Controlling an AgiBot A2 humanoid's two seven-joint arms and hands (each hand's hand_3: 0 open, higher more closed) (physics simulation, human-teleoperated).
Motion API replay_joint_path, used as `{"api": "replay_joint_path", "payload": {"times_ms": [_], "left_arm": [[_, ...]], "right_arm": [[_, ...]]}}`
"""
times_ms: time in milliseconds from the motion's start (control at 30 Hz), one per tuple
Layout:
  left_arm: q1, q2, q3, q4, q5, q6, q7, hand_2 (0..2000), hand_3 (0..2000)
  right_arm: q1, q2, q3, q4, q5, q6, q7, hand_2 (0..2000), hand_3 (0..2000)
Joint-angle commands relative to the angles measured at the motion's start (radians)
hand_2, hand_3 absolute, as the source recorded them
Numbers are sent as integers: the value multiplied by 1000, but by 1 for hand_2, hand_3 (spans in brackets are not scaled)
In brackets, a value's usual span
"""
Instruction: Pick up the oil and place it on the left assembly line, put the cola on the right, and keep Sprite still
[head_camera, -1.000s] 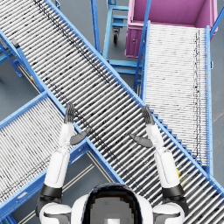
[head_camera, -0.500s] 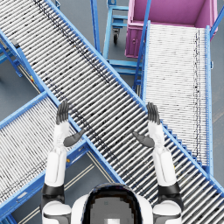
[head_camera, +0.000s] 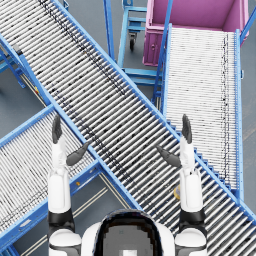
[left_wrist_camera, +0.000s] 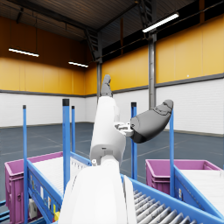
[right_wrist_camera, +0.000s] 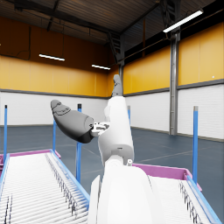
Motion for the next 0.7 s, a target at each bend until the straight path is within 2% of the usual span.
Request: {"api": "replay_joint_path", "payload": {"times_ms": [33,567,700], "left_arm": [[19,0,-29,-5,1,0,0,0,0],[7,17,-69,-6,2,0,0,0,0],[27,16,-71,-14,2,0,0,0,0]], "right_arm": [[17,-4,-35,5,1,0,0,0,0],[21,-23,-82,-4,2,0,0,0,0],[27,-27,-89,-4,2,0,0,0,0]]}}
